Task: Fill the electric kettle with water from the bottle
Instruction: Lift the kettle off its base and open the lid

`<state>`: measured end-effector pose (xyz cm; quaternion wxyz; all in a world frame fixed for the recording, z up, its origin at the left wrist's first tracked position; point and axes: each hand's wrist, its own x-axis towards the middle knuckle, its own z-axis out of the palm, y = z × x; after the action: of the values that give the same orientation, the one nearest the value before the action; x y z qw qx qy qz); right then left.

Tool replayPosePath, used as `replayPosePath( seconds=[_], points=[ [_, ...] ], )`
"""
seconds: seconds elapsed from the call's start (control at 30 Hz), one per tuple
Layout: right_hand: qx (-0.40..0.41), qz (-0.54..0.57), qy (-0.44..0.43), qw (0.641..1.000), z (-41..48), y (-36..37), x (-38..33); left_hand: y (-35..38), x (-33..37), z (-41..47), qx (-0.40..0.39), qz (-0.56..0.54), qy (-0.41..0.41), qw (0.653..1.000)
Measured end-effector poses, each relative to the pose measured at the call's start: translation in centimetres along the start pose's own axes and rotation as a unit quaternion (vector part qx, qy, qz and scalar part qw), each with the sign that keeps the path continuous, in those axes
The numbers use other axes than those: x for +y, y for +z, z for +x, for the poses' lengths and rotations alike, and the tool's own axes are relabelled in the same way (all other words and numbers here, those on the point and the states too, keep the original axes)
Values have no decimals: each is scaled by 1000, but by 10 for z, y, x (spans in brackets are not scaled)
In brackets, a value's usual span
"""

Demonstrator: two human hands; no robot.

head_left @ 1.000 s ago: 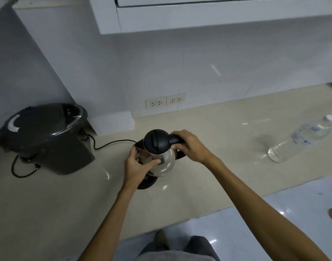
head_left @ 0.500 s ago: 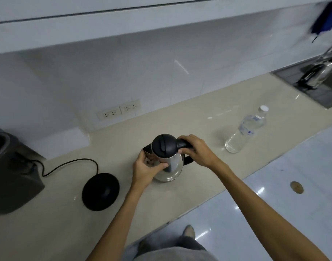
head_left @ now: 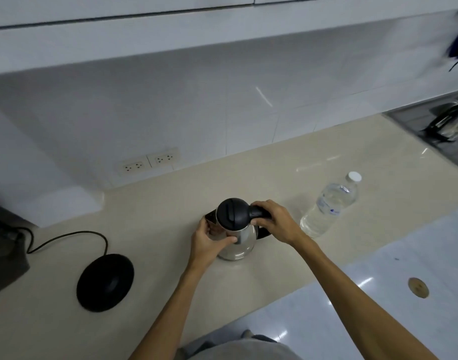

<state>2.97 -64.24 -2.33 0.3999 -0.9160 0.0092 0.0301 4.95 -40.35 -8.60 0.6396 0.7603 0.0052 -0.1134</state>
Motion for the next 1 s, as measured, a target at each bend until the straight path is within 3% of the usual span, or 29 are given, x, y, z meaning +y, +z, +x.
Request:
replayPosePath(
  seconds=[0.4, 0.57, 0.87, 1.0],
  points=[
    [-11, 38, 13, 999, 16, -3, 16, 10, -1, 12, -2, 15, 2, 1000],
    [-12, 57, 61, 996, 17, 0, 12, 10, -2, 10, -8, 11, 1, 1000],
    [74, -160, 62, 982, 35, 36, -49, 8, -3, 12, -43, -5, -4, 999],
    [101, -168, 84, 977, 35, 43, -54, 9, -6, 13, -43, -12, -6, 999]
  ],
)
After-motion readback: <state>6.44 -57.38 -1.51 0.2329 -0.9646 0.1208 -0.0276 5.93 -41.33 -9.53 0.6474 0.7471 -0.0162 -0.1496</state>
